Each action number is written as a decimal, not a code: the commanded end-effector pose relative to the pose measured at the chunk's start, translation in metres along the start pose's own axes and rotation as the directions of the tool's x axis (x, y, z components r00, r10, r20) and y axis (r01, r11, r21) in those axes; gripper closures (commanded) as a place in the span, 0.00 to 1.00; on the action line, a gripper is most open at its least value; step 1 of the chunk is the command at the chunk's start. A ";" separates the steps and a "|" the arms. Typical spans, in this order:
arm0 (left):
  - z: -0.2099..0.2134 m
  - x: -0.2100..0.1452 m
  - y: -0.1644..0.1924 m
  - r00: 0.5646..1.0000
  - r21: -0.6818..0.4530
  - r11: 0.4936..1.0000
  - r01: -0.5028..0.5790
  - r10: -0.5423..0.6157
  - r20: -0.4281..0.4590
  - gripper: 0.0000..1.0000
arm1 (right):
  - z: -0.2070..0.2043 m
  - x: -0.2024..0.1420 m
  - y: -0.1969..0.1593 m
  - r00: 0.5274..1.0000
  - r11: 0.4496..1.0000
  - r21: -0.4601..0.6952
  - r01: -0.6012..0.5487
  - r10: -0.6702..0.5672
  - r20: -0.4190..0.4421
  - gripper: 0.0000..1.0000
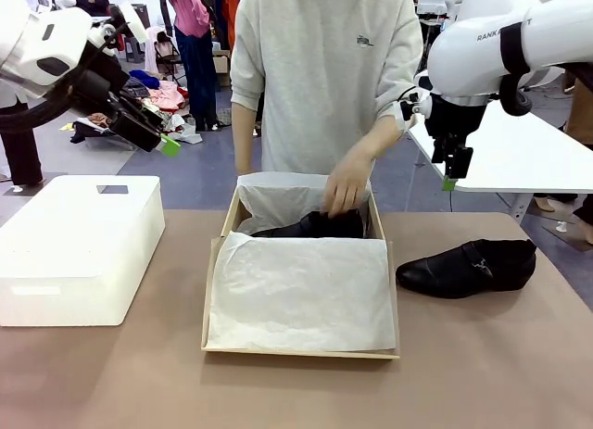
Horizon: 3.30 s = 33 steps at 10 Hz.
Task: Pack the shoes into the box.
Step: Place the other shoe of the Shoes into the Shoes Box.
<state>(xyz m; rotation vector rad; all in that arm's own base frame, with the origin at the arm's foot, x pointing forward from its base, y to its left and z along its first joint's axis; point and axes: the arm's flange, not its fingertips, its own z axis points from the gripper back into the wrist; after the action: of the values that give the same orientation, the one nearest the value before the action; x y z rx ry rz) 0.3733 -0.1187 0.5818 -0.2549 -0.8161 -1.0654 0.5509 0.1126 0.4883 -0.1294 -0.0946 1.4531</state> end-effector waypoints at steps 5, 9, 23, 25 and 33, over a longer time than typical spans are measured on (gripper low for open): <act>0.000 -0.001 0.002 1.000 -0.014 1.000 0.009 -0.009 0.014 0.00 | 0.006 0.000 0.000 1.000 1.000 -0.005 -0.003 0.003 -0.001 0.00; 0.000 -0.001 0.002 1.000 -0.014 1.000 0.009 -0.009 0.014 0.00 | -0.009 -0.038 0.000 1.000 1.000 -0.024 0.004 -0.005 -0.008 0.00; 0.000 -0.001 0.002 1.000 -0.014 1.000 0.009 -0.009 0.014 0.00 | -0.096 -0.127 0.013 0.998 1.000 0.021 0.013 -0.014 0.059 0.00; 0.000 -0.001 0.002 1.000 -0.014 1.000 0.009 -0.009 0.014 0.00 | -0.094 -0.122 0.015 0.999 0.999 0.032 0.033 -0.034 0.029 0.00; 0.000 -0.001 0.002 1.000 -0.014 1.000 0.009 -0.009 0.014 0.00 | -0.106 -0.145 0.012 0.995 0.999 0.034 0.024 -0.027 0.097 0.00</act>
<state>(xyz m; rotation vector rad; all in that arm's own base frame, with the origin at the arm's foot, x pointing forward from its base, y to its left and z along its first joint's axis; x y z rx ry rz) 0.3733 -0.1187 0.5817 -0.2549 -0.8160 -1.0653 0.5361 -0.0196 0.3903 -0.0533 -0.1105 1.4106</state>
